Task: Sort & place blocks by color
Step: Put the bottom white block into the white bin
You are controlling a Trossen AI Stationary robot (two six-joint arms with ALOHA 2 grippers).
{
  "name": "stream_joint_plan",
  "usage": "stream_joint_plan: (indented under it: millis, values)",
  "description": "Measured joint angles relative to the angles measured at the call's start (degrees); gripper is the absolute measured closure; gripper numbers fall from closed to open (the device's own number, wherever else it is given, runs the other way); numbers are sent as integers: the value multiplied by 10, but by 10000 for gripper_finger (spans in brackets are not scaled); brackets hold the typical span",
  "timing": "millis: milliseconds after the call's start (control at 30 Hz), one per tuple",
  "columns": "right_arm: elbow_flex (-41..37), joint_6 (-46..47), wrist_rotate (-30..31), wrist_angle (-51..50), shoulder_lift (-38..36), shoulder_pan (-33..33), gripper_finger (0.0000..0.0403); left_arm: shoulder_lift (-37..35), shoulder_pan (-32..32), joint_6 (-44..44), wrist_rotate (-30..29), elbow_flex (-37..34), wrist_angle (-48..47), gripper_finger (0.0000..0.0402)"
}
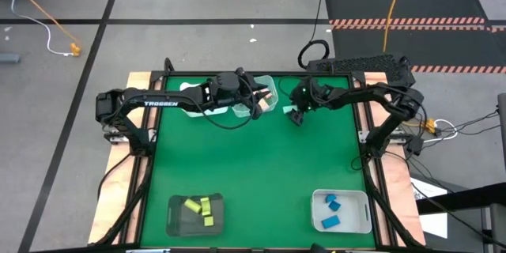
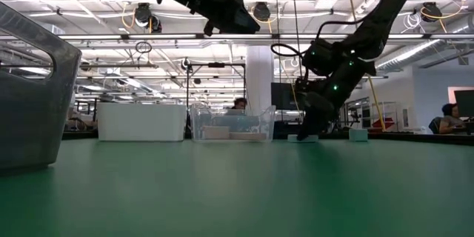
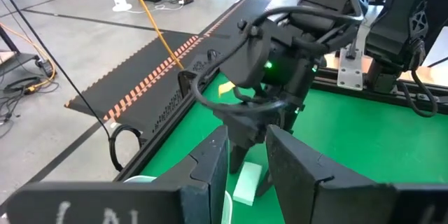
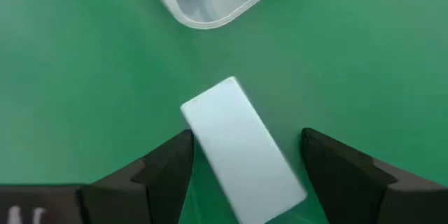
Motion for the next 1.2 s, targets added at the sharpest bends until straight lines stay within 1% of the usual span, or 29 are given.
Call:
stream_joint_plan:
  millis: [100,200,267,400,500,600,700,767,867,967,1100,1200]
  values:
    - [2,2,-6,-1,15,3,154,0,0,2,0,0,0,300]
    - [3,4,0,-1,14,10,177,0,0,0,0,0,0,300]
    - [3,4,4,-2,12,12,206,0,0,0,0,0,0,300]
    - [3,5,-3,-3,12,16,290,0,0,-3,0,0,0,300]
    - [2,10,-9,-11,7,16,296,0,0,-23,0,0,0,300]
    - [1,14,-15,-35,-14,18,296,0,0,-55,0,0,0,300]
    - [-3,23,-21,-56,-61,20,296,0,0,-118,1,0,-10,300]
    - [0,22,-17,-50,-103,25,296,0,0,-166,16,0,-27,300]
    - [0,-8,9,-53,-167,43,296,0,0,-240,59,0,-45,300]
    - [0,-61,73,-45,-224,70,296,0,0,-302,106,0,-43,300]
    - [0,-95,157,-23,-268,113,296,0,0,-331,137,0,-27,300]
    - [0,-95,197,8,-281,146,296,0,0,-331,155,0,-8,300]
